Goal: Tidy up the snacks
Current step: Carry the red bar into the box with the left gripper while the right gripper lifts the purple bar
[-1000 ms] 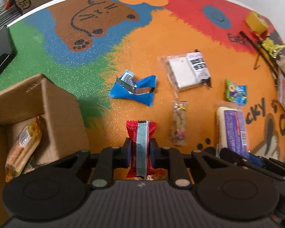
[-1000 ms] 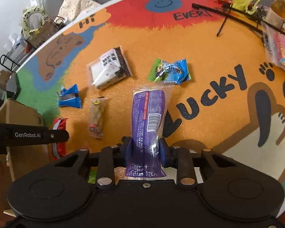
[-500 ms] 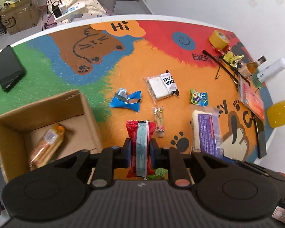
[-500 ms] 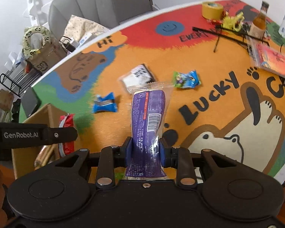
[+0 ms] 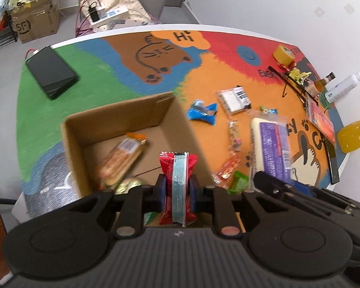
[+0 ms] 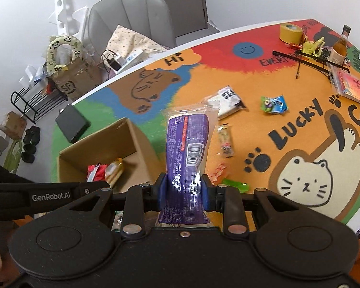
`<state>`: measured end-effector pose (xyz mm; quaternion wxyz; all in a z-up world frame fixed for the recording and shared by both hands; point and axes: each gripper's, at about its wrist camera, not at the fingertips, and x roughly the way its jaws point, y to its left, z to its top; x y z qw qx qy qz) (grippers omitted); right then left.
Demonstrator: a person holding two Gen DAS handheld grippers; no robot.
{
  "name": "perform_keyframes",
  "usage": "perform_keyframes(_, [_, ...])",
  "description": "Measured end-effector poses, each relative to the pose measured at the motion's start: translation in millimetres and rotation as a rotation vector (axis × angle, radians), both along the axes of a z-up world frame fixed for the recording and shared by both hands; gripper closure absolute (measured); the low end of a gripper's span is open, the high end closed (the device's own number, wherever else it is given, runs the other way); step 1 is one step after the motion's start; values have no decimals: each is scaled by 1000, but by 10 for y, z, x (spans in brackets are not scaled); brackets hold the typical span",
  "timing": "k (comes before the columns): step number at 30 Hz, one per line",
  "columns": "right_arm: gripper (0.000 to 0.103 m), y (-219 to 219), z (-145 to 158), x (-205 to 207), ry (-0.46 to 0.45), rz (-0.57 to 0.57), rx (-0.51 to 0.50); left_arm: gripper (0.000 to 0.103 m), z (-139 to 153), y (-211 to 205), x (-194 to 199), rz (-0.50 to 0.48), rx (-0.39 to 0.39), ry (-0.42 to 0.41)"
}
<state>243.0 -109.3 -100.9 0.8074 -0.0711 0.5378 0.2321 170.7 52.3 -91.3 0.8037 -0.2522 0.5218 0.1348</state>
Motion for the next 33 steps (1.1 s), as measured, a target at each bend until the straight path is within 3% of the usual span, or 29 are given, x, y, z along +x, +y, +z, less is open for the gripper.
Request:
perform_keyframes(10, [76, 311, 59, -300, -34, 37, -7, 83, -141, 364, -382, 26, -52, 18])
perform_keyframes(17, [76, 451, 62, -405, -47, 45, 7, 67, -9, 575, -569, 66, -65, -21])
perform_keyframes(22, [76, 550, 50, -443, -49, 56, 16, 65, 60, 692, -663, 78, -51, -23])
perform_keyframes(33, [76, 739, 70, -474, -66, 92, 26, 48, 178, 820, -751, 74, -30, -32])
